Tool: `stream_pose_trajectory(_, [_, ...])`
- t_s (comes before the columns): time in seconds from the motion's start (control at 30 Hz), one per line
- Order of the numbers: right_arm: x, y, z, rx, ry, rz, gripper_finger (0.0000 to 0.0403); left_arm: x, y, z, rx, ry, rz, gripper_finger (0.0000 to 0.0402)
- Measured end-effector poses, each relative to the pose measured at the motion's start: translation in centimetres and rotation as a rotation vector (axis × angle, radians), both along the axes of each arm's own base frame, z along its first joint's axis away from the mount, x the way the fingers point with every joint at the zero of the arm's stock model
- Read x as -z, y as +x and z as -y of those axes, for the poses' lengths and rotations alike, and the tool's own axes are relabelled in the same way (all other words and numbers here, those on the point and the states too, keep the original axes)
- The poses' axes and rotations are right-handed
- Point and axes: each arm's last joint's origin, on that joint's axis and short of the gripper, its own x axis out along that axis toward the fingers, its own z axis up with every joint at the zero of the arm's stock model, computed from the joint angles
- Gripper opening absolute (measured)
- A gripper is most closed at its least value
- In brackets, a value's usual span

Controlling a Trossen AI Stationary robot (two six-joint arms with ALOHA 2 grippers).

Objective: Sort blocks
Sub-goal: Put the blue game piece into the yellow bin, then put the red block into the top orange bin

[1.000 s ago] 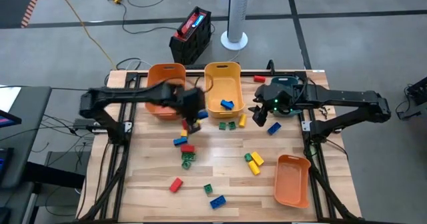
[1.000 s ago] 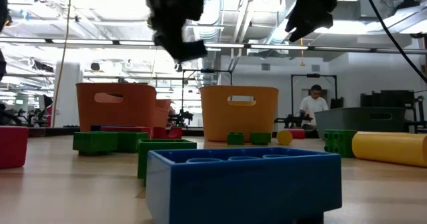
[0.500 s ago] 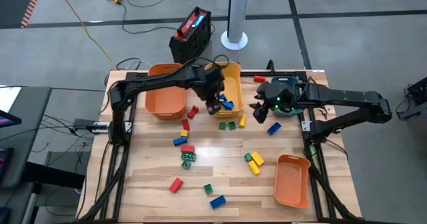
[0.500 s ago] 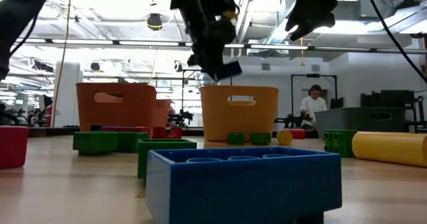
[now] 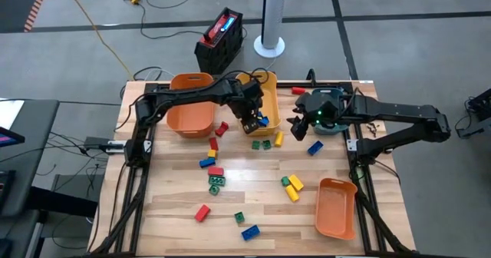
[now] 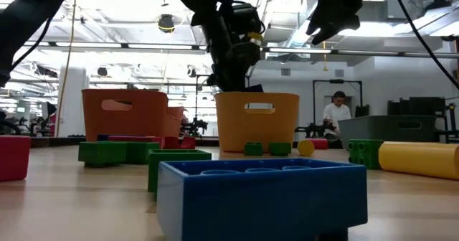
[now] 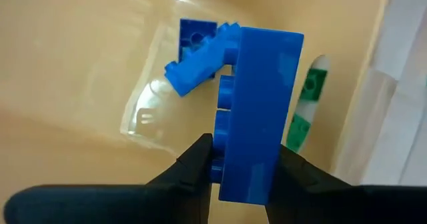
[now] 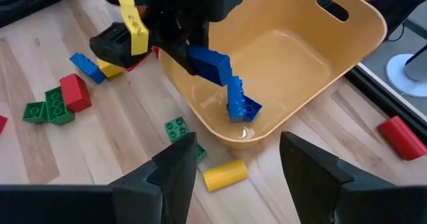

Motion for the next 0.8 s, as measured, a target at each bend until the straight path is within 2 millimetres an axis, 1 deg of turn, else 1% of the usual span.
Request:
stream_pose_trajectory(0.17, [0.0, 0.0, 0.1, 0.003, -0.003, -0.002, 0.0226, -0.1, 0.1, 0.0, 0.000, 0.010, 0.009, 0.0197])
stream_pose_trajectory(0.23, [0.0, 0.0, 0.1, 0.002, -0.004, -0.003, 0.0226, -0.1, 0.1, 0.0, 0.007, 0.014, 0.009, 0.0220])
stream_pose_trajectory(0.27, [0.0, 0.0, 0.1, 0.002, -0.004, -0.003, 0.0226, -0.4, 0.0, 0.0, 0.015, 0.021, 0.015, 0.0226])
stream_pose_trajectory(0.33, [0.0, 0.0, 0.1, 0.002, -0.004, -0.003, 0.0226, -1.1, -0.2, 0.1, 0.041, 0.042, 0.031, 0.0228])
stream_pose_trajectory(0.43, [0.0, 0.0, 0.3, 0.008, -0.004, -0.003, 0.0226, -3.6, -1.1, 0.8, 0.090, 0.090, 0.083, 0.0219])
stream_pose_trajectory(0.5, [0.0, -0.1, 0.4, 0.015, -0.004, -0.003, 0.0226, -5.7, -2.0, 1.9, 0.128, 0.130, 0.123, 0.0208])
stream_pose_trajectory(0.6, [0.0, -0.1, 0.5, 0.019, -0.006, -0.002, 0.0226, -8.4, -3.5, 4.3, 0.175, 0.183, 0.170, 0.0192])
stream_pose_trajectory(0.67, [-0.1, 0.0, 0.5, 0.010, -0.014, 0.004, 0.0226, -9.6, -4.9, 6.2, 0.200, 0.183, 0.178, 0.0184])
stream_pose_trajectory(0.77, [-0.2, 0.1, 0.3, -0.015, -0.029, 0.012, 0.0226, -10.5, -6.9, 9.2, 0.214, 0.149, 0.175, 0.0177])
stream_pose_trajectory(0.8, [-0.2, 0.1, 0.2, -0.023, -0.033, 0.010, 0.0226, -10.4, -7.5, 10.3, 0.215, 0.132, 0.163, 0.0176])
